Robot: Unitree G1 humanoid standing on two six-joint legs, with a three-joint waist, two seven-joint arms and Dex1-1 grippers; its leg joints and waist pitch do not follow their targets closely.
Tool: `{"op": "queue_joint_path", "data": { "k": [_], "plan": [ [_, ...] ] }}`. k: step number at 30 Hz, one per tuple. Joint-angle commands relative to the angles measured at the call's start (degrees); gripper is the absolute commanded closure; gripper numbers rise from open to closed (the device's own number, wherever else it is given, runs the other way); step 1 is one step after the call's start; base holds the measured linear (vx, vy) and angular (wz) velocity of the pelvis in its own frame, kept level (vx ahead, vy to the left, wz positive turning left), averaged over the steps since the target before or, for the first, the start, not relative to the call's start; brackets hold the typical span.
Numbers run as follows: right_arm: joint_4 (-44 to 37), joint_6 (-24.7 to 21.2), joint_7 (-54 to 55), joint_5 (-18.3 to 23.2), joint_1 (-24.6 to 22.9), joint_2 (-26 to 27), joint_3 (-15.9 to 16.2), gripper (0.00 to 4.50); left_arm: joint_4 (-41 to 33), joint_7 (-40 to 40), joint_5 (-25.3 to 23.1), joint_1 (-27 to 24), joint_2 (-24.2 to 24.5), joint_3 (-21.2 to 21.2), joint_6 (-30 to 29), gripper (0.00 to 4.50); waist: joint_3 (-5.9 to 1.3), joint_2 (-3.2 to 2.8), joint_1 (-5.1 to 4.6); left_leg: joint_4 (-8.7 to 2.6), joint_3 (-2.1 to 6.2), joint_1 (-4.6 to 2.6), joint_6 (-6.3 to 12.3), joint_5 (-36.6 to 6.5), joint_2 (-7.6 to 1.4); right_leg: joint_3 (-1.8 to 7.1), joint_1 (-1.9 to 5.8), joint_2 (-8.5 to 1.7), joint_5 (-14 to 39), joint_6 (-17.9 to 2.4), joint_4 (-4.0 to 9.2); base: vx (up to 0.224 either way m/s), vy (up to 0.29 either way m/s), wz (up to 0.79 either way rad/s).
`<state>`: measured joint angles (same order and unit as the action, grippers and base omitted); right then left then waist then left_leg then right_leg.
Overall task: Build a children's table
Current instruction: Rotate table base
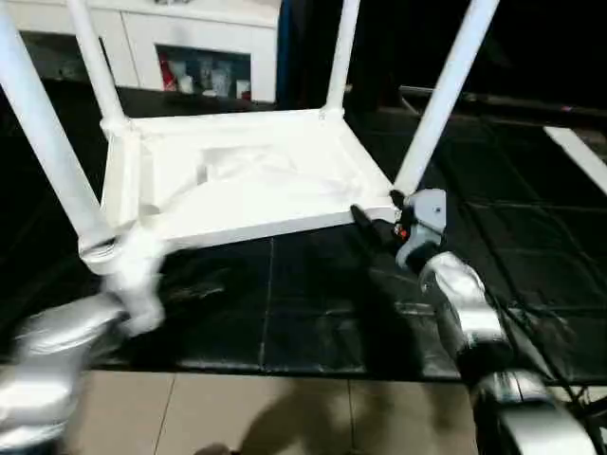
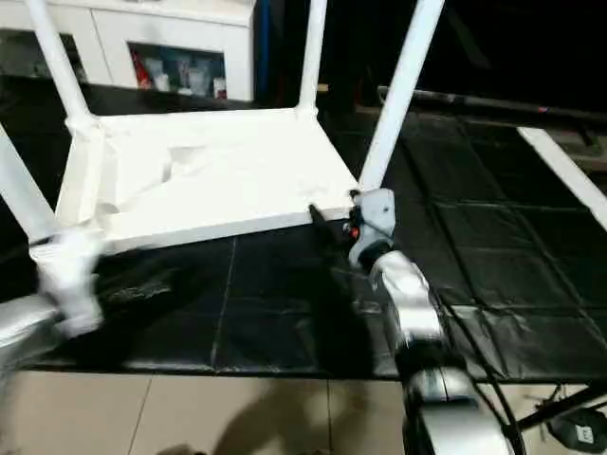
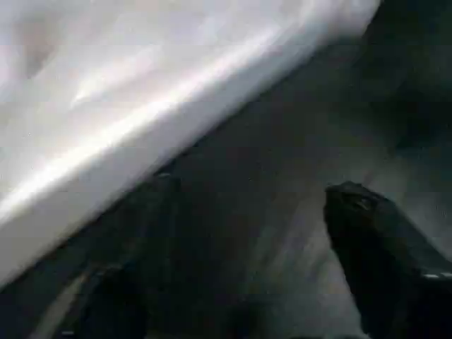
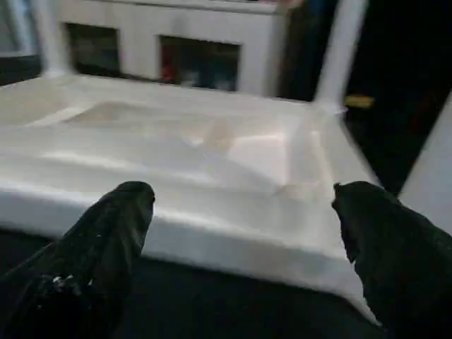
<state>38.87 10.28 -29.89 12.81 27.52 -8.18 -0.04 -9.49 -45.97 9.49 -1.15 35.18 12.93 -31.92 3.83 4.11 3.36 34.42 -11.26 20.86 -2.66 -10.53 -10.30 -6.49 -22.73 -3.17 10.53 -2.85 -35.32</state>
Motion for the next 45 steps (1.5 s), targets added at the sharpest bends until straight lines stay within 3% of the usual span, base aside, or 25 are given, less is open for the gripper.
{"op": "queue_joint_path", "data": {
  "k": [1, 4, 5, 8, 11, 14, 19, 20, 22, 29, 32, 34, 35, 36, 37, 40, 43, 45],
  "plan": [
    [-4.3, -5.1, -5.5, 3.0, -1.7, -0.8, 1.1, 0.0, -2.2, -1.9, -2.1, -1.2, 3.6, 2.5, -5.4, 0.5, -2.81, -1.24, -0.09, -4.56, 2.48, -1.43, 0.25, -20.5, -3.68, 4.45, 1.64, -5.8, 29.5, -3.5, 6.35, 0.0, 0.0, 0.0],
    [-9.6, -7.5, -12.9, 5.0, -4.5, -1.9, 3.6, 0.0, -2.7, -2.4, -1.3, -3.2, 9.7, 5.8, -10.4, 0.29, -2.84, -1.42, 0.05, -4.71, 2.73, -1.49, 0.14, -20.6, -3.98, 4.47, 1.56, -6.04, 28.6, -4.6, 6.34, 0.0, 0.0, 0.0],
    [-11.1, -6.4, -15.6, 4.4, -5.5, -2.9, 5.3, 0.0, -0.6, -1.1, -2.5, -2.7, 12.8, 7.6, -11.4, 0.21, -2.72, -1.48, 0.18, -4.75, 2.7, -1.41, 0.49, -21.0, -3.91, 4.47, 1.47, -5.97, 28.7, -4.7, 6.34, 0.0, 0.0, 0.0],
    [-12.7, -6.6, -19.1, 5.7, -6.1, -3.6, 6.6, 0.0, 1.5, 0.6, -2.5, -0.6, 13.7, 9.1, -11.9, 0.04, -2.62, -1.6, 0.32, -4.73, 2.72, -1.96, 0.02, -22.0, -3.93, 4.53, 1.14, -6.17, 29.9, -4.6, 6.73, 0.0, 0.0, 0.0],
    [-18.9, -15.2, -26.3, 11.0, -7.6, -6.2, 8.6, 0.0, 5.2, 2.2, -1.7, 2.4, 14.3, 10.3, -9.4, 0.04, -2.49, -1.74, 0.73, -4.99, 2.93, -2.16, -0.04, -22.9, -4.1, 4.6, 1.36, -6.14, 28.9, -5.1, 6.67, 0.0, 0.0, 0.0],
    [-21.5, -19.0, -28.6, 12.0, -8.0, -7.4, 8.9, 0.0, 7.9, 3.8, -1.1, 5.9, 12.4, 10.7, -6.7, 0.04, -2.58, -1.6, 1.21, -5.08, 3.25, -2.45, -0.83, -24.2, -4.03, 4.43, 1.7, -6.57, 31.7, -4.0, 7.06, 0.0, 0.0, 0.0],
    [-20.6, -19.5, -28.6, 10.0, -7.3, -6.9, 8.8, 0.0, 13.5, 6.5, 1.0, 14.9, 6.4, 8.9, -4.7, 0.04, -2.94, -1.47, 1.81, -5.01, 3.13, -2.52, -1.89, -23.4, -4.04, 4.5, 1.68, -6.83, 28.5, -5.1, 6.77, 0.0, 0.0, 0.0],
    [-20.4, -19.1, -28.6, 9.8, -7.3, -6.8, 9.0, 0.0, 16.3, 7.8, 0.9, 17.2, 5.3, 8.6, -3.2, 0.04, -2.98, -1.36, 2.0, -4.85, 3.07, -2.63, -1.73, -23.5, -3.81, 4.36, 1.64, -6.77, 29.3, -4.6, 6.99, 0.0, 0.0, 0.0],
    [-20.4, -19.0, -28.5, 9.7, -7.4, -6.6, 9.3, 0.0, 19.4, 8.8, 1.0, 19.7, 3.9, 8.6, -0.9, 0.04, -3.09, -1.39, 2.03, -4.98, 3.38, -2.08, -1.69, -22.4, -3.91, 4.36, 2.28, -7.15, 28.9, -4.4, 6.74, 0.0, 0.0, 0.0],
    [-21.6, -20.7, -27.1, 9.7, -7.7, -6.7, 9.9, 0.0, 29.9, 7.9, 1.6, 27.3, 0.9, 7.2, 6.2, 0.04, -3.57, -1.42, 1.98, -4.98, 3.18, -1.91, -1.26, -19.1, -4.02, 4.49, 2.51, -6.86, 21.7, -6.1, 6.04, 0.0, 0.0, 0.0],
    [-21.6, -21.1, -27.1, 9.3, -7.8, -6.3, 9.8, 0.0, 31.3, 6.2, 2.9, 29.2, -0.3, 6.9, 7.4, 0.04, -3.82, -1.55, 2.18, -4.92, 2.95, -1.83, -1.62, -16.7, -4.25, 4.62, 2.72, -6.93, 15.9, -8.4, 5.29, 0.0, 0.0, 0.0],
    [-22.5, -21.3, -28.8, 9.2, -8.3, -6.5, 10.6, 0.0, 30.0, 2.8, 5.8, 29.7, -1.3, 6.5, 6.1, 0.04, -3.89, -2.05, 2.3, -4.96, 2.97, -1.62, -1.6, -15.6, -4.24, 4.63, 2.99, -6.9, 13.1, -9.2, 4.87, 0.0, 0.0, 0.0],
    [-22.6, -21.3, -29.2, 9.2, -8.4, -6.6, 10.7, 0.0, 29.7, 2.0, 6.4, 29.8, -1.5, 6.5, 5.8, 0.04, -3.92, -1.77, 2.27, -4.92, 2.85, -1.57, -1.54, -15.4, -4.21, 4.62, 3.15, -6.97, 12.7, -9.5, 4.89, 0.0, 0.0, 0.0],
    [-23.0, -21.3, -30.1, 9.2, -8.6, -6.8, 11.2, 0.0, 29.1, 0.3, 7.7, 29.9, -1.8, 6.3, 5.3, 0.04, -3.83, -1.89, 2.36, -4.84, 2.67, -1.66, -1.51, -15.6, -4.14, 4.64, 2.99, -6.97, 12.7, -9.9, 5.03, 0.0, 0.0, 0.0],
    [-21.9, -20.8, -28.8, 7.9, -8.3, -6.9, 11.3, 0.0, 25.1, -5.0, 11.6, 28.3, -1.6, 5.4, 2.2, 0.04, -3.84, -2.03, 2.58, -4.87, 2.71, -1.73, -1.61, -15.7, -4.29, 4.62, 3.05, -7.02, 13.0, -10.1, 4.9, 0.0, 0.0, 0.0],
    [-19.7, -20.2, -25.9, 5.7, -7.5, -6.8, 11.2, 0.0, 20.3, -9.8, 15.7, 26.0, -0.9, 4.1, -1.4, 0.04, -3.52, -2.18, 3.04, -5.09, 2.61, -2.09, -2.87, -16.3, -4.52, 4.71, 2.63, -7.1, 15.1, -10.8, 4.99, 0.0, 0.0, 0.0],
    [-14.0, -19.1, -17.8, -0.1, -5.8, -6.6, 11.7, 0.0, 12.6, -15.6, 21.8, 21.3, 0.5, 2.2, -6.0, 0.04, -3.26, -2.0, 2.81, -5.16, 2.54, -2.04, -3.84, -18.2, -4.26, 4.74, 2.58, -7.02, 18.3, -10.3, 5.15, 0.0, 0.0, 0.0],
    [-11.6, -18.8, -13.8, -1.7, -4.6, -5.8, 11.3, 0.0, 9.6, -17.1, 23.9, 19.7, 0.8, 1.4, -8.0, 0.04, -3.24, -2.16, 2.78, -5.05, 2.51, -2.18, -3.9, -18.6, -4.15, 4.81, 2.5, -6.92, 19.7, -9.8, 5.33, 0.0, 0.0, 0.0]
  ]
}}
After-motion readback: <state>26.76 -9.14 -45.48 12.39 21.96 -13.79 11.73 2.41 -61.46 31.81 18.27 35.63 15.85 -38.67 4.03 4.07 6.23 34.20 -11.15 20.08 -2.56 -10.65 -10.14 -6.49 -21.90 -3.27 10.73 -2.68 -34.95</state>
